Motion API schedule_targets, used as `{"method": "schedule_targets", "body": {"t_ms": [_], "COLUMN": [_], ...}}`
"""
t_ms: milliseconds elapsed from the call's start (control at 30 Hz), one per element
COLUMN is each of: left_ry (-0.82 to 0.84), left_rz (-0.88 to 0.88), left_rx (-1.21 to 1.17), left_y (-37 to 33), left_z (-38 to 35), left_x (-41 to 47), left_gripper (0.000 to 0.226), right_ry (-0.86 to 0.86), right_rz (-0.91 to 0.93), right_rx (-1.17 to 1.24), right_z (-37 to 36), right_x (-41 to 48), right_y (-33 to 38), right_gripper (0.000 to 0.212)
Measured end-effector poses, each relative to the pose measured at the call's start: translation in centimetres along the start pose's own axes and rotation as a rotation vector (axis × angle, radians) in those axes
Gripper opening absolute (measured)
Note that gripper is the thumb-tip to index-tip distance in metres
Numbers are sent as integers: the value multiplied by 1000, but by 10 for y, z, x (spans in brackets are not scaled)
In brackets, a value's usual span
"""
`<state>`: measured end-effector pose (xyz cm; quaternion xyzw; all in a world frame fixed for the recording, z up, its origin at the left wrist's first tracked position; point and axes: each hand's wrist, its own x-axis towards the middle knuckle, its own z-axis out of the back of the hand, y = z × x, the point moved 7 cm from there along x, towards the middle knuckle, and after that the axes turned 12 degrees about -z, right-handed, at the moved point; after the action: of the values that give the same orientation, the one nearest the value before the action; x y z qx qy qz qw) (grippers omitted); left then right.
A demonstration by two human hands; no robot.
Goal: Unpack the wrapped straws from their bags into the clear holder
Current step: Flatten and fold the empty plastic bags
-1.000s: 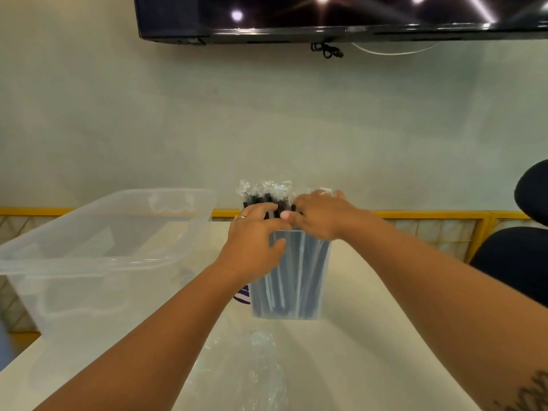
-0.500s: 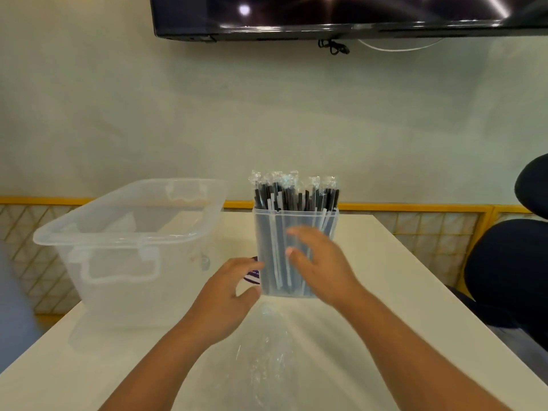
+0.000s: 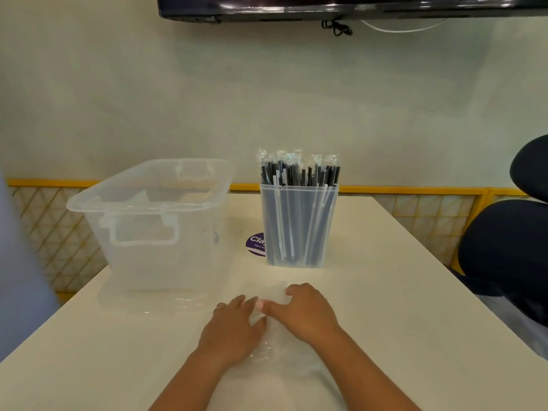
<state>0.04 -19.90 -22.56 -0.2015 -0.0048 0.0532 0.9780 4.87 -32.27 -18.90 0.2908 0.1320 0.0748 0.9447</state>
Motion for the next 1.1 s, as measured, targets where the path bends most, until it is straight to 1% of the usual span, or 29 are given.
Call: {"method": "schedule_targets", "body": {"t_ms": [67,133,167,200,300,433,567,633,767,833,867,900,967,1000,1033,1067,1100], "left_ry": [63,92,102,109,128,96,52,46,39,22,8,-8,-34,-37,-37,-34,-28], "left_rz": [-9,-8,-3,4,32,78,125,133,134,150,153,149,135,134,136,136,135], "left_rx": [81,165,196,219,277,273,248,277,347,306,287,272,241,222,205,196,194], "left_y": [-2,-2,-1,0,4,7,10,5,-7,-6,-5,-4,-2,-1,0,0,0], "left_z": [-5,-8,-10,-11,-14,-17,-18,-19,-23,-24,-25,-25,-26,-26,-27,-28,-28], "left_x": [-1,-3,-3,-3,-2,-3,-3,-4,-6,-7,-7,-7,-7,-6,-5,-5,-5], "left_gripper": [54,55,56,58,64,68,73,76,78,79,80,81,83,83,83,83,82], "right_ry": [-45,-113,-131,-148,-216,-339,-434,-444,-421,-364,-307,-235,-102,-59,-41,-51,-80], "right_rz": [-6,-20,-35,-42,-78,-178,-251,-264,-279,-230,-189,-154,-81,-36,-4,4,2], "right_rx": [-87,-149,-152,-142,12,221,276,365,649,776,784,745,624,585,549,504,453], "right_z": [6,11,13,15,28,59,84,88,88,83,78,70,46,35,25,18,15], "right_x": [3,7,9,12,16,16,14,18,20,13,8,0,-19,-29,-36,-38,-39], "right_y": [0,-3,-7,-9,-26,-63,-98,-111,-120,-113,-106,-99,-89,-85,-82,-84,-86], "right_gripper": [43,13,12,15,18,21,25,25,27,18,15,31,75,89,95,95,88]}}
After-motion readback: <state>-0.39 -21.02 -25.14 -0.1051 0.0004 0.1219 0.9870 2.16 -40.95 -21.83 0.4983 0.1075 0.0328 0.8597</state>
